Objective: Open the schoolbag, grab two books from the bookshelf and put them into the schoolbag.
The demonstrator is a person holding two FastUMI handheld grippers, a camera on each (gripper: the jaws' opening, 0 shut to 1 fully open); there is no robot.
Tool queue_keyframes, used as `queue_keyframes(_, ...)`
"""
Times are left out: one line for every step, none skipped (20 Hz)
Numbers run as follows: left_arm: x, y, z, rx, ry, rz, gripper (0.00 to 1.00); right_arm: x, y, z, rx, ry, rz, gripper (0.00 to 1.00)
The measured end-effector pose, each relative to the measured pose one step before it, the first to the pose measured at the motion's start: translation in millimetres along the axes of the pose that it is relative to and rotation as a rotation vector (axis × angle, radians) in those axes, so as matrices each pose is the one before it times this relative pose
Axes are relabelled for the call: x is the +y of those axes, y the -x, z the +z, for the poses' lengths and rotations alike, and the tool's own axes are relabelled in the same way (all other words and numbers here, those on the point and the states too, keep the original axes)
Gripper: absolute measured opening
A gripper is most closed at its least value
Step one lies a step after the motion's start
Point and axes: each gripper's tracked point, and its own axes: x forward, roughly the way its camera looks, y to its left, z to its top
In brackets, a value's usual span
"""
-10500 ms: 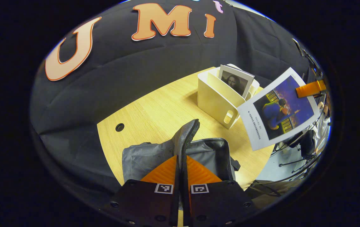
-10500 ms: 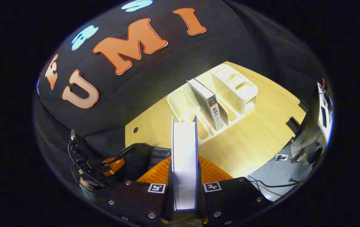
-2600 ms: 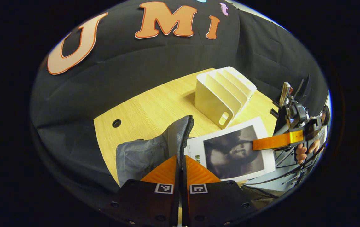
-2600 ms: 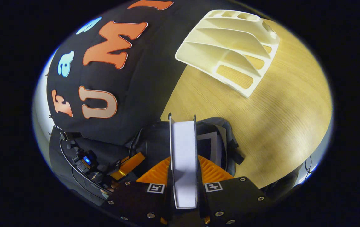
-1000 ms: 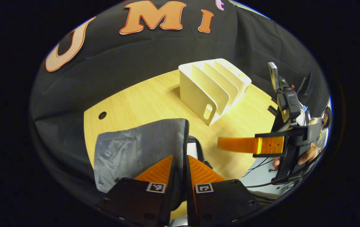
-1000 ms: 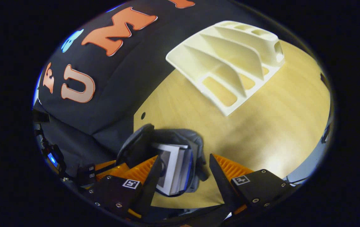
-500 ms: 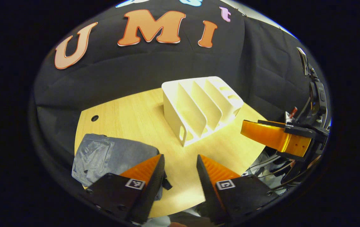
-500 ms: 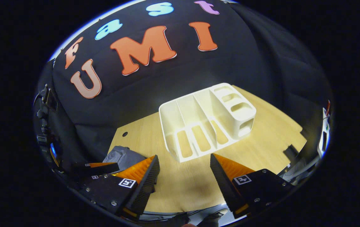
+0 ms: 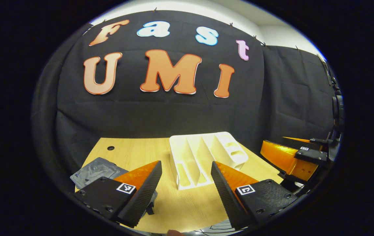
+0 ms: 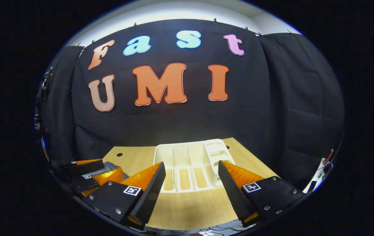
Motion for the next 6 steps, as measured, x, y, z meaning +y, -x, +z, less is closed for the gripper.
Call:
queue_keyframes(0.99,3.97,0.75,-0.02806,0.01951,-0.00138,0.96,1.09,5.08,7.27,-0.03166,0.01549,0.01679,0.96)
queue_keyframes(0.79,4.04,1.44,-0.01901,0.01630,-0.00423,0.96,-0.50,3.18,6.09,-0.03261,0.01268,0.01134,0.96)
queue_keyframes(1.07,3.85,0.64,-0.01030,-0.00380,0.00648,0.96,-2.00,1.11,4.94,-0.02309,0.01136,0.00417,0.96)
queue_keyframes(3.61,3.55,0.01,-0.01118,-0.01348,0.00898,0.96,-2.79,0.92,3.51,-0.02596,0.00651,-0.00040,0.96)
queue_keyframes(1.10,0.75,1.91,-0.01637,-0.01074,0.00129,0.96,-1.23,0.79,4.02,-0.02368,0.00515,0.00319,0.96)
queue_keyframes(1.21,1.37,3.45,-0.02251,0.00829,-0.00074,0.95,-0.21,0.44,2.71,-0.01434,0.00116,-0.00163,0.96)
